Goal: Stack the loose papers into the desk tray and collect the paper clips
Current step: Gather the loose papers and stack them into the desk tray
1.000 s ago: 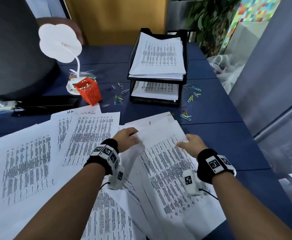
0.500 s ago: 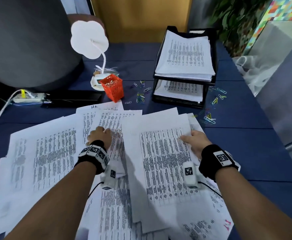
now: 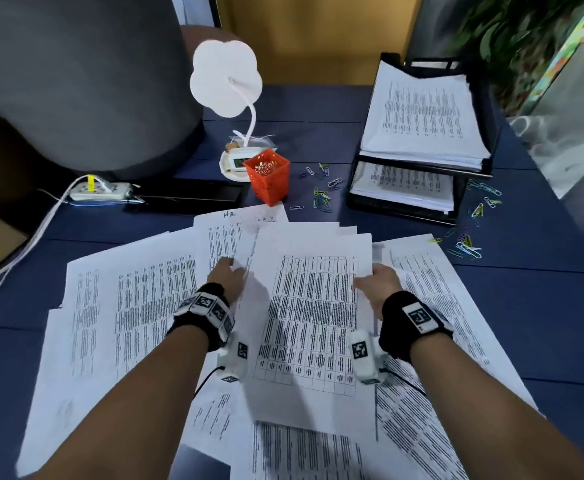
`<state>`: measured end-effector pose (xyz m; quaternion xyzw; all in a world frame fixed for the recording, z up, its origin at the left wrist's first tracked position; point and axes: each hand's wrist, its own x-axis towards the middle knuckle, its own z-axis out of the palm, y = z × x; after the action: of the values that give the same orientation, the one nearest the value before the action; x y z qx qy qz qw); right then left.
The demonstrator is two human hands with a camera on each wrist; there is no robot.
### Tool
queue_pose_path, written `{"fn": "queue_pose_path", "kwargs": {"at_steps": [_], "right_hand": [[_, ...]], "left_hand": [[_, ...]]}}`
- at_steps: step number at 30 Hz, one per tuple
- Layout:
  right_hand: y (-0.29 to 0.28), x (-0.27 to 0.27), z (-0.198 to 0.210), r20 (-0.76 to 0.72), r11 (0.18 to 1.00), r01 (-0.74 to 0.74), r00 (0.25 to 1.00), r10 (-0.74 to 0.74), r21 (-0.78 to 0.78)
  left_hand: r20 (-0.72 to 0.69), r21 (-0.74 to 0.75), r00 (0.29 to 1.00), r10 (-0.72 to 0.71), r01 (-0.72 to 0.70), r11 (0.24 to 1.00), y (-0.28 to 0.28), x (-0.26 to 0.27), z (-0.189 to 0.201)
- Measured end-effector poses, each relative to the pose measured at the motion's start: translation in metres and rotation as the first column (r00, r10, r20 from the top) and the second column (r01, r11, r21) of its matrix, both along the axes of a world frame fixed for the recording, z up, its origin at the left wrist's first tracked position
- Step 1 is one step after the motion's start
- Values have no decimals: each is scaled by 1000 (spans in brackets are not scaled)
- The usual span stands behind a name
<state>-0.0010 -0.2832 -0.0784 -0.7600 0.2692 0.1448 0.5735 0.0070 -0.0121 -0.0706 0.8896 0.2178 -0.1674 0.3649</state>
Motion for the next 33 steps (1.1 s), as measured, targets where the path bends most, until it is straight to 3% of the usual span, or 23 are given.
{"fn": "queue_pose_path", "kwargs": {"at_steps": [7, 11, 13, 18, 19, 22, 25, 33], "right_hand": [[27, 6, -3, 59, 998, -1, 998, 5, -58], [27, 7, -6, 50, 992, 117, 992, -119, 38], [27, 6, -7, 29, 989, 116, 992, -119, 96], [32, 8, -1, 7, 999, 50, 999, -51, 18], [31, 8, -1, 5, 999, 36, 999, -36, -25], [27, 10, -3, -34, 993, -25, 999, 21, -118], [29, 10, 4, -88, 969, -131, 989, 115, -210], [32, 14, 8, -143, 940, -188, 978, 152, -284]], "left_hand": [[137, -182, 988, -66, 91, 979, -7, -15, 3], [151, -476, 988, 34, 43, 878, 14, -15, 6], [142, -536, 989, 39, 44, 843, 24, -12, 5], [119, -489, 992, -37, 91, 868, 33, 4, 3], [119, -431, 991, -63, 109, 896, 35, 7, 3], [116, -65, 990, -80, 88, 994, 47, 19, 0], [49, 131, 996, 80, -86, 988, 64, 35, -1], [-1, -103, 963, 268, -267, 958, 65, 58, -1]]}}
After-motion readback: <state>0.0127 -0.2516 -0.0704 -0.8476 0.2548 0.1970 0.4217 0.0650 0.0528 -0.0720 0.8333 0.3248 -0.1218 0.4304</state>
